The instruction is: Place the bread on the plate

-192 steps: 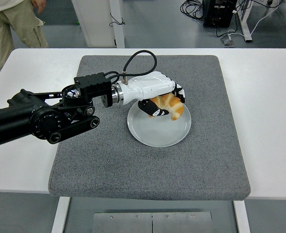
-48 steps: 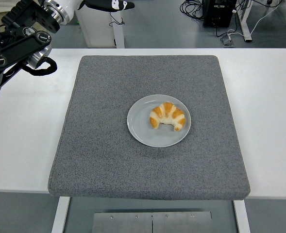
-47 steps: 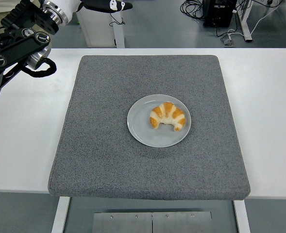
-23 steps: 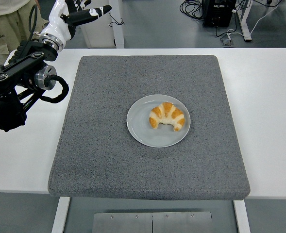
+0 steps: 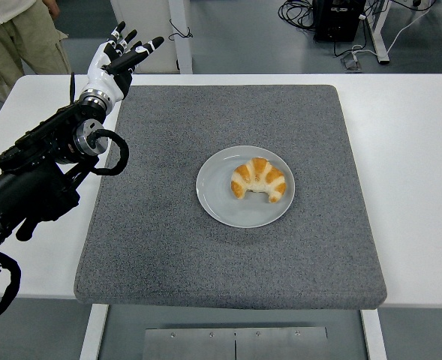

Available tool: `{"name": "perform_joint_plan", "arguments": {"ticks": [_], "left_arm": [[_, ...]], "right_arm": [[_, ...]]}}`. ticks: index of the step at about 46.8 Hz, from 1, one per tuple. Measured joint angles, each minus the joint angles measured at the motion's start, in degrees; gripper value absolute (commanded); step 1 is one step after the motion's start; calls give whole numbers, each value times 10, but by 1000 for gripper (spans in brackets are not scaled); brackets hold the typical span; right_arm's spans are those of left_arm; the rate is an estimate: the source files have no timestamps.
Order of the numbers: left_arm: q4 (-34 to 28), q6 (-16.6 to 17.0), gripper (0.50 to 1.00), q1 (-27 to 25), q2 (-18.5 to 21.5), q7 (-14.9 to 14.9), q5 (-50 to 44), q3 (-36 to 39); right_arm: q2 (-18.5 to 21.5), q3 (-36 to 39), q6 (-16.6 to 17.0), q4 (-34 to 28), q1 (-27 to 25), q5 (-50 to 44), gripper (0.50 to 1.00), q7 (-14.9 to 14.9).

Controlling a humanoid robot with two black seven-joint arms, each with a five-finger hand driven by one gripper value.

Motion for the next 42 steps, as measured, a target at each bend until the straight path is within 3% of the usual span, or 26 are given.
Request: {"name": "perform_joint_plan", "arguments": {"ticks": [10, 26, 42], "left_arm": [[43, -58, 975, 4, -19, 44, -17, -32], [113, -151, 975, 5, -55, 48, -41, -75], [121, -172, 975, 5, -57, 47, -52, -93]], "right_arm": [[0, 0, 0, 0, 0, 0, 1000, 0], [0, 0, 0, 0, 0, 0, 1000, 0], [0, 0, 0, 0, 0, 0, 1000, 0]]}}
